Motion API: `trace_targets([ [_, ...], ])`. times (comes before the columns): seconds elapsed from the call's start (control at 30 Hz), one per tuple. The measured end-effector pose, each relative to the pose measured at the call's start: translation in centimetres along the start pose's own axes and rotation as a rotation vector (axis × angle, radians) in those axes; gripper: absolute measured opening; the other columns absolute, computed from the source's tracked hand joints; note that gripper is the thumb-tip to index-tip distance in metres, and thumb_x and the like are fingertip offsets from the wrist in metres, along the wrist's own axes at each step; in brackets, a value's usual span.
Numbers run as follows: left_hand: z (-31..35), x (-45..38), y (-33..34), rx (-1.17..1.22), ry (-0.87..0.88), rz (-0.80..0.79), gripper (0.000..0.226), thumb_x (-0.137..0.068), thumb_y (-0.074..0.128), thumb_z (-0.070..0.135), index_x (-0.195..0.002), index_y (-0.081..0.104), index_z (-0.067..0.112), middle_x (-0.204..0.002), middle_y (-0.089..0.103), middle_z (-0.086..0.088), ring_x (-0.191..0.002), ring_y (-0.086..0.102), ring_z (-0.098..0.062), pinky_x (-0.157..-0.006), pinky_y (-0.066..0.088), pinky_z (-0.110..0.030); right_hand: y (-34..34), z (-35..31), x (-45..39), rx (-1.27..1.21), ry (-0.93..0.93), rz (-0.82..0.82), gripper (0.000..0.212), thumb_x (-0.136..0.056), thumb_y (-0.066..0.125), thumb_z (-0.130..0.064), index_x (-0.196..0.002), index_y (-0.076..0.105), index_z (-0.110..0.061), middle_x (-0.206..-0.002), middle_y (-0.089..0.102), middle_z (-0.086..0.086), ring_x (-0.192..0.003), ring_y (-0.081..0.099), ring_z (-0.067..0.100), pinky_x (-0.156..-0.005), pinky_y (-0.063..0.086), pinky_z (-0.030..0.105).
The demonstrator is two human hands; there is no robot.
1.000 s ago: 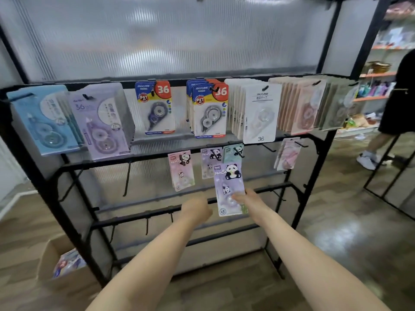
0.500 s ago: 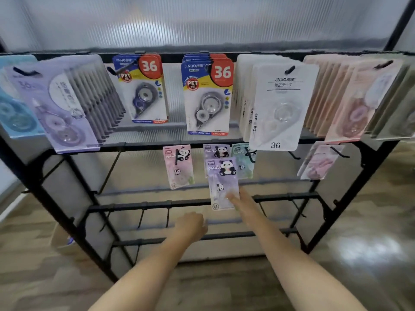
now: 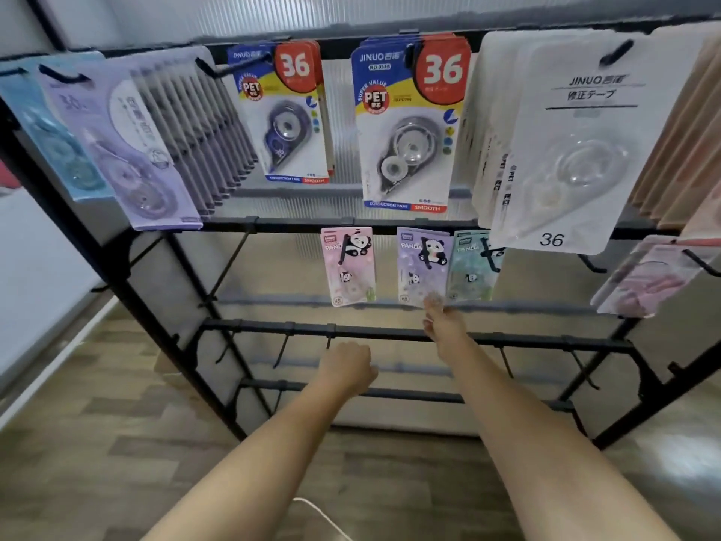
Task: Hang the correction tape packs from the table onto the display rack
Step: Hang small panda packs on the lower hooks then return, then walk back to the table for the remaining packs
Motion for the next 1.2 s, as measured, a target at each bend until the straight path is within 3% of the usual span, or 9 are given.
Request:
trace_targets([
  [0.13,-1.3,1.4,-1.2,-0.052,-0.012,0.034,0.039,-0.099,0.042,0.035,-0.125,0.056,0.01,-0.123,0.058,-0.01,-0.111,0.055,-0.028,-0.079,0.042,-0.035,1.1,3.4,1.5,0.207,0.099,0.06,0.025,-0.092,0.06,-0.026,-0.1,0.054,-0.003,-0.089,0.053,0.009,-0.066,0.049,0.017,-0.064,0.043,0.025],
  [0.2,-2.6,2.6,-1.5,-0.071,-0.015,0.059,0.038,-0.099,0.043,0.035,-0.121,0.058,0.009,-0.119,0.06,-0.011,-0.106,0.057,-0.028,-0.075,0.042,-0.034,2.7,4.7,3.5,0.438,0.077,-0.005,0.035,-0.095,0.056,-0.022,-0.121,0.053,0.0,-0.116,0.058,0.016,-0.096,0.06,0.028,-0.081,0.049,0.031],
  [0.3,-5.7,5.4,-1.5,-0.102,-0.064,0.083,0.032,-0.098,0.045,0.032,-0.117,0.059,0.01,-0.114,0.06,-0.01,-0.102,0.058,-0.027,-0.072,0.041,-0.033,6.5,5.7,8.3,0.887,-0.035,-0.121,0.051,-0.098,0.048,-0.023,-0.143,0.035,-0.002,-0.145,0.041,0.015,-0.13,0.043,0.03,-0.1,0.038,0.03],
  [0.37,-8.4,8.2,-1.5,-0.14,-0.112,0.081,0.028,-0.097,0.045,0.027,-0.117,0.058,0.011,-0.115,0.059,-0.009,-0.103,0.057,-0.026,-0.075,0.041,-0.034,9.8,6.5,11.6,1.1,-0.12,-0.195,0.053,-0.099,0.047,-0.024,-0.145,0.03,-0.003,-0.147,0.038,0.015,-0.131,0.042,0.03,-0.102,0.037,0.033],
  [0.5,-16.0,15.8,-1.4,-0.215,-0.213,0.107,0.032,-0.098,0.045,0.027,-0.125,0.056,0.014,-0.125,0.058,-0.008,-0.117,0.051,-0.027,-0.093,0.039,-0.038,18.7,8.6,19.1,1.402,-0.336,-0.388,0.042,-0.097,0.049,-0.019,-0.135,0.043,-0.003,-0.131,0.054,0.016,-0.118,0.052,0.031,-0.096,0.045,0.037],
  [0.57,-21.2,20.6,-1.4,-0.235,-0.281,0.114,0.035,-0.097,0.045,0.025,-0.128,0.054,0.014,-0.13,0.056,-0.008,-0.124,0.047,-0.028,-0.1,0.036,-0.04,23.9,10.6,23.9,1.454,-0.421,-0.505,0.043,-0.096,0.051,-0.021,-0.135,0.045,-0.004,-0.131,0.054,0.016,-0.118,0.053,0.031,-0.098,0.044,0.038],
  [0.8,-40.4,40.9,-2.4,-0.267,-0.597,0.088,0.038,-0.098,0.044,0.03,-0.13,0.051,0.011,-0.133,0.052,-0.012,-0.125,0.046,-0.029,-0.097,0.038,-0.038,43.7,17.9,43.8,1.554,-0.815,-0.838,0.036,-0.097,0.045,-0.016,-0.13,0.045,-0.001,-0.135,0.051,0.018,-0.123,0.05,0.031,-0.095,0.041,0.034],
  [0.97,-52.6,55.6,-1.7,-0.201,-0.897,0.074,0.029,-0.098,0.045,0.026,-0.117,0.06,0.011,-0.119,0.061,-0.009,-0.111,0.057,-0.027,-0.083,0.042,-0.035,55.5,24.1,58.4,1.61,-1.14,-1.122,0.033,-0.096,0.046,-0.011,-0.128,0.043,-0.001,-0.132,0.05,0.017,-0.121,0.05,0.032,-0.093,0.041,0.036],
  [1.2,-66.1,73.4,0.9,-0.078,-1.258,0.11,0.034,-0.095,0.046,0.027,-0.122,0.057,0.01,-0.127,0.057,-0.013,-0.119,0.052,-0.031,-0.095,0.042,-0.039,69.5,33.0,74.5,1.577,-1.432,-1.443,0.039,-0.097,0.045,-0.014,-0.135,0.043,-0.006,-0.135,0.05,0.015,-0.12,0.05,0.032,-0.098,0.043,0.04],
])
Point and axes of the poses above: each hand's wrist, its own x-axis away from the middle knuckle, its own y-axis out of the palm, z = x × y, the point moved 5 cm from there along -x, towards the middle knuckle
